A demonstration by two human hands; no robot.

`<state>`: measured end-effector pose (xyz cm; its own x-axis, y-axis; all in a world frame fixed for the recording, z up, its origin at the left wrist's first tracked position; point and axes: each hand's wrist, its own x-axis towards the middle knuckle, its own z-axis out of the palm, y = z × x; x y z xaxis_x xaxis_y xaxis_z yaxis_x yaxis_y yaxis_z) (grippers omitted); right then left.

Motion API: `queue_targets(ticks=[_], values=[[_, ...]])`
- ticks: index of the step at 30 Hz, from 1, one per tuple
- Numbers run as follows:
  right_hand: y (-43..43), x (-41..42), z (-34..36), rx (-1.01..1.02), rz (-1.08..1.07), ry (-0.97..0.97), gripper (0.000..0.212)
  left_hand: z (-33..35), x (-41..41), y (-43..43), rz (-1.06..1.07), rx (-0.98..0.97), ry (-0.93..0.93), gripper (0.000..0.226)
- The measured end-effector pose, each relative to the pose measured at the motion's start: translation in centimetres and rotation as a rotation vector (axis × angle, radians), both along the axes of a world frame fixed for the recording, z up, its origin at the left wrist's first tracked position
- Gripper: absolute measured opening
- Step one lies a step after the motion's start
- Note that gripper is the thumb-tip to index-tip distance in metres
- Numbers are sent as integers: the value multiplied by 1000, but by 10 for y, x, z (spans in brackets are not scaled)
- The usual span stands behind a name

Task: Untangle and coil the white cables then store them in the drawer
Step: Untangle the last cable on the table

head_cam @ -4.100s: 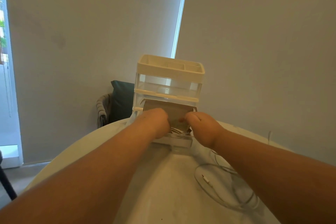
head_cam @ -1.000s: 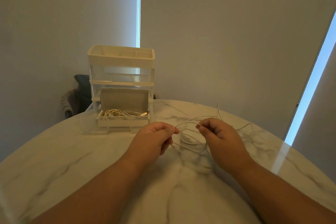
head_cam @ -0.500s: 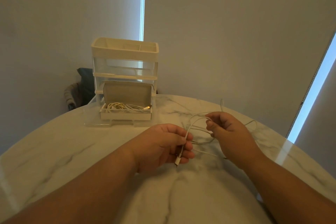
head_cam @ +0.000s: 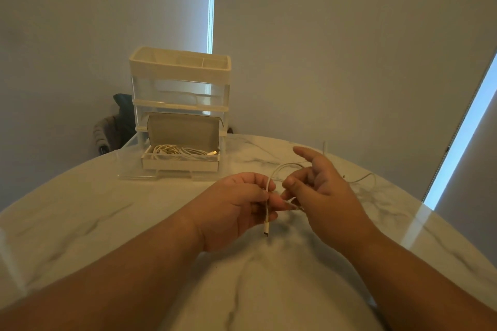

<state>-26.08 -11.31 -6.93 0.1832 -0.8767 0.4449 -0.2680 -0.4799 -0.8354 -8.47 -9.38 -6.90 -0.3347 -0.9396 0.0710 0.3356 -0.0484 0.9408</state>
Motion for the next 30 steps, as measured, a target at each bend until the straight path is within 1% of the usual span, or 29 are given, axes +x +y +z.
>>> queue_targets(ticks=[2, 6, 9, 11, 13, 15, 16, 17, 19, 21, 23, 25, 27, 28, 30], values=[[1, 1, -2, 25, 35, 23, 51, -1, -1, 0, 4, -9, 11, 24], [1, 1, -1, 48, 15, 77, 41, 2, -1, 2, 22, 7, -57, 24], [0, -1, 0, 28, -43, 50, 36, 6, 1, 1, 40, 65, -26, 26], [-1, -3, 1, 9, -100, 108, 44, 9, 5, 0, 33, 88, 3, 22], [-2, -7, 2, 44, -102, 233, 65, 12, 9, -2, 71, 100, 53, 23], [-4, -9, 2, 150, -72, 473, 86, 14, 14, -5, 171, 100, 127, 24], [-5, -11, 1, 207, -62, 590, 90, 16, 18, -7, 218, 96, 161, 24], [-6, -13, 1, 253, -57, 671, 89, 17, 21, -8, 258, 90, 188, 25], [-8, -17, 2, 303, -82, 730, 79, 20, 28, -8, 322, 65, 204, 27], [-8, -19, 2, 329, -119, 735, 78, 21, 32, -6, 345, 38, 173, 26], [-7, -17, 0, 265, -173, 720, 84, 20, 31, -3, 322, 17, 108, 25], [-4, -11, -1, 121, -209, 562, 81, 17, 25, 0, 271, 3, 45, 25], [2, -5, 1, 0, -176, 374, 65, 15, 18, 4, 207, -13, -15, 26], [4, -1, 1, -19, -152, 305, 53, 14, 14, 6, 177, -20, -36, 26], [7, 4, 0, -11, -131, 213, 21, 14, 9, 10, 134, -33, -39, 26]])
